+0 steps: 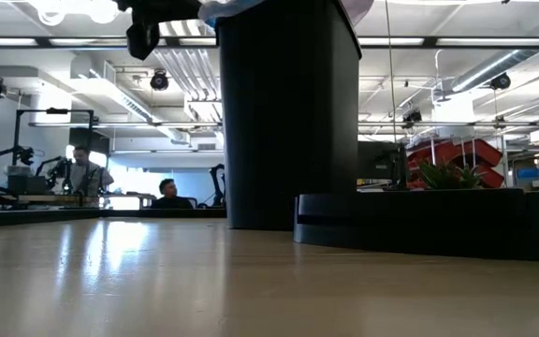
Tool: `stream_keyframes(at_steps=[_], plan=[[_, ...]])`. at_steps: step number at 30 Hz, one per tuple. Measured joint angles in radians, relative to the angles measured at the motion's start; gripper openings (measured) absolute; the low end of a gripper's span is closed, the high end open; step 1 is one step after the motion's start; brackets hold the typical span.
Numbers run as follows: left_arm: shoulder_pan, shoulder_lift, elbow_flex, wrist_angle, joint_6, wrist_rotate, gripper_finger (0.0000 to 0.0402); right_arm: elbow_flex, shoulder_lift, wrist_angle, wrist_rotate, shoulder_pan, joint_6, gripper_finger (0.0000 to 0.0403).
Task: Place trash/remove bag and relplace
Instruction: Remove the pink trash bag from the black trash bin
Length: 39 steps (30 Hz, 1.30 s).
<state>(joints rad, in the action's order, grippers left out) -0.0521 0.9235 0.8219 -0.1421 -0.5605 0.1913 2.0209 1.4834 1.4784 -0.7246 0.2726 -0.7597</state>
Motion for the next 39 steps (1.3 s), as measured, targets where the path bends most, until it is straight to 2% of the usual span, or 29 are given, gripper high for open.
stream_keyframes(at_steps=[11,22,25,29,39], plan=[[0.001,0.059,0.0,0.062,-0.028,-0.026,0.0027,-0.001,0.0,0.001,0.0,0.0,0.005,0.0002],[0.002,0.114,0.0,0.15,-0.006,-0.018,0.0054,-0.002,0.0,0.001,0.0,0.0,0.009,0.0002],[0.002,0.109,0.0,0.144,0.038,-0.018,0.0042,-0.002,0.0,0.002,0.0,0.0,0.015,0.0002],[0.002,0.095,0.0,0.143,0.044,-0.009,0.0006,-0.002,0.0,0.004,0.0,0.0,0.021,0.0002],[0.002,-0.019,0.0,0.033,0.059,0.038,0.0001,-0.003,0.0,0.005,0.0,0.0,0.028,0.0002]])
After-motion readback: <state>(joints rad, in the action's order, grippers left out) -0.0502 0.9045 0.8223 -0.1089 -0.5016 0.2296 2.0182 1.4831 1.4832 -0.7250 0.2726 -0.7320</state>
